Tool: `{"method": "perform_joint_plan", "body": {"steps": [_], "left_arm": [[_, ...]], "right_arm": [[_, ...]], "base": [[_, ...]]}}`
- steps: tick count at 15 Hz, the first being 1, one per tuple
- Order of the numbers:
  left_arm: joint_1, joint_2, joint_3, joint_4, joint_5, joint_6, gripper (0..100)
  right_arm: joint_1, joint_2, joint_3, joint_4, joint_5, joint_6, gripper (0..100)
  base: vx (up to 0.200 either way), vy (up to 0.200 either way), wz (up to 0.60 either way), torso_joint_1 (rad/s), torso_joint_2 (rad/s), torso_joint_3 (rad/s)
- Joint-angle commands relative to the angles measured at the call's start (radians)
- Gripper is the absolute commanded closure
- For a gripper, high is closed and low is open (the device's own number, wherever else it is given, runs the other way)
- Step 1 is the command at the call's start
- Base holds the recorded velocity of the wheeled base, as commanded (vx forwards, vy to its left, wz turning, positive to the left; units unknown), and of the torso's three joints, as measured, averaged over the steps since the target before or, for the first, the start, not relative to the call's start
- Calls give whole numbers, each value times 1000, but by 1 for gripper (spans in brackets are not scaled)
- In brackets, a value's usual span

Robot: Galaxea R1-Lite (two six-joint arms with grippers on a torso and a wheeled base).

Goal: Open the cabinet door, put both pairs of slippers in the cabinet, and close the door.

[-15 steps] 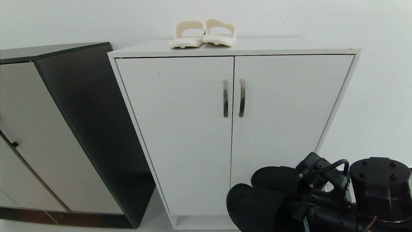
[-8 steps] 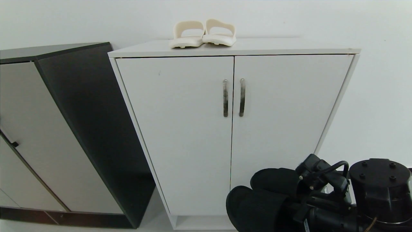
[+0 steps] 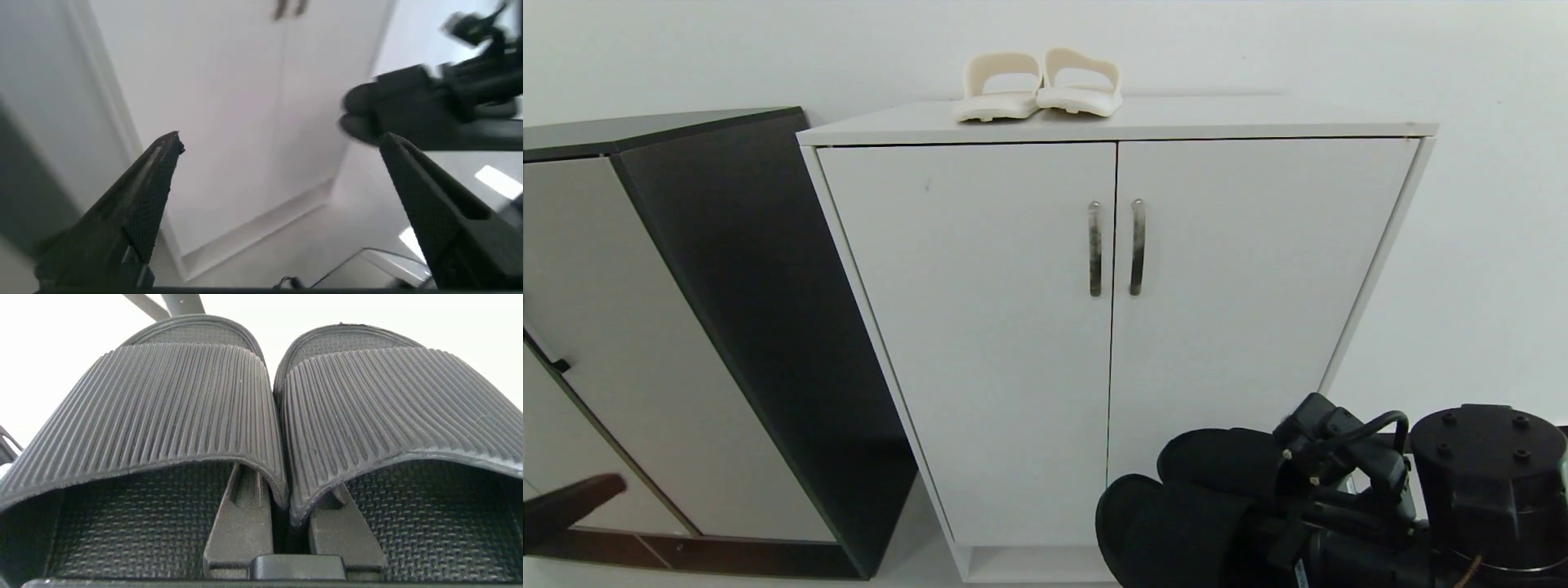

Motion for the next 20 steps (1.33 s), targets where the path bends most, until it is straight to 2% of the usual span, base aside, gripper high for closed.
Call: {"method": "perform_joint_plan", "body": {"steps": [1, 4, 6, 7, 8, 9, 10, 14, 15, 17, 20], "left_arm": [[-218, 364, -174, -90, -78, -6, 0], [-376, 606, -290, -148, -47, -8, 0], [-449, 750, -338, -299, -21, -19, 0], [-474, 809, -361, -359, 1, -43, 0], [-500, 844, -391, -386, 10, -91, 0], [-511, 855, -410, -386, 10, -111, 0], [-534, 893, -470, -385, 8, -132, 0], [-557, 1005, -629, -360, -24, -138, 0], [-558, 1034, -677, -343, -33, -158, 0], [-572, 1093, -767, -334, -39, -221, 0], [-606, 1160, -858, -334, -39, -292, 0]], "right_arm": [[7, -2, 1, 0, 0, 0, 100], [7, 4, 3, 0, 1, 1, 100], [10, 7, 1, 1, 0, 0, 100], [15, 7, 3, 1, 0, 0, 100], [16, 7, 3, 1, 0, 0, 100], [18, 7, 3, 1, 0, 0, 100], [19, 13, 3, 1, 0, 0, 100], [21, 22, 1, 0, 0, 0, 100], [21, 22, 1, 0, 0, 0, 100], [21, 25, 1, 1, 0, 0, 100], [21, 35, 1, 0, 0, 0, 100]], "base": [[0, 0, 0, 0, 0, 0], [0, 0, 0, 0, 0, 0], [0, 0, 0, 0, 0, 0], [0, 0, 0, 0, 0, 0], [0, 0, 0, 0, 0, 0], [0, 0, 0, 0, 0, 0], [0, 0, 0, 0, 0, 0], [0, 0, 0, 0, 0, 0], [0, 0, 0, 0, 0, 0], [0, 0, 0, 0, 0, 0], [0, 0, 0, 0, 0, 0]]}}
